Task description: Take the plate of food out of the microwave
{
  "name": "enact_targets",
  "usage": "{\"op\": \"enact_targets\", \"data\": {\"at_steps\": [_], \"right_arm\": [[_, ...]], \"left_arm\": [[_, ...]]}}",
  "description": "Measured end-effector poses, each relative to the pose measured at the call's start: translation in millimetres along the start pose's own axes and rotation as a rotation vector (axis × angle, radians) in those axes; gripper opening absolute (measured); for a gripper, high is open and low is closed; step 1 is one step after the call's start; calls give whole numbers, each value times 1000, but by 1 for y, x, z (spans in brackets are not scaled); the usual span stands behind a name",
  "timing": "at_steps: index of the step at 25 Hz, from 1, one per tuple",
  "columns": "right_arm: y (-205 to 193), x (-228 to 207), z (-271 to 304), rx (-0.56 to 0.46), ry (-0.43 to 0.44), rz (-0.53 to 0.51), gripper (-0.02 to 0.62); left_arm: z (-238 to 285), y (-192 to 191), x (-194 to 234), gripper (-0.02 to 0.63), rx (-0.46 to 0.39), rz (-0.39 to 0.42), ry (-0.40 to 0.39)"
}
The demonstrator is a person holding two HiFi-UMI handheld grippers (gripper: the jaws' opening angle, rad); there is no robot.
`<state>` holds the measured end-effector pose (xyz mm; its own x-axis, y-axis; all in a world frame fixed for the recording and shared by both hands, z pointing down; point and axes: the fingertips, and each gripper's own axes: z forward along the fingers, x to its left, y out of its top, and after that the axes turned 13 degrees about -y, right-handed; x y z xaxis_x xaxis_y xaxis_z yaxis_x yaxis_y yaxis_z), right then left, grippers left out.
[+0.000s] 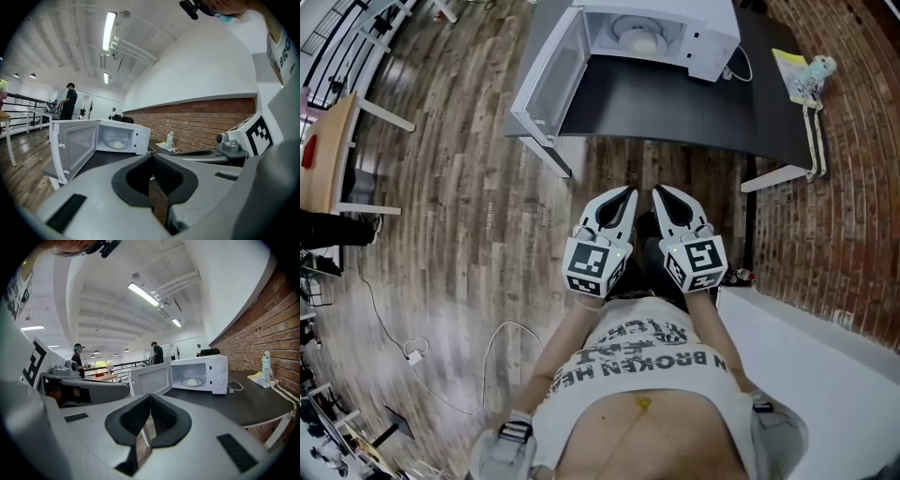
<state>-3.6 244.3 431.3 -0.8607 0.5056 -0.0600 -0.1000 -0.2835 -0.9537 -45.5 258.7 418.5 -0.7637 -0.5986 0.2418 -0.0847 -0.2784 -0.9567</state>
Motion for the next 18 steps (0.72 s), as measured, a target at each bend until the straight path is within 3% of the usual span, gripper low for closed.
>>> {"op": "enact_targets", "data": {"at_steps": [18], "right_arm": [[47,-68,130,3,62,13,9]], "left_arm": [[101,41,96,6,-33,-90,45]]}}
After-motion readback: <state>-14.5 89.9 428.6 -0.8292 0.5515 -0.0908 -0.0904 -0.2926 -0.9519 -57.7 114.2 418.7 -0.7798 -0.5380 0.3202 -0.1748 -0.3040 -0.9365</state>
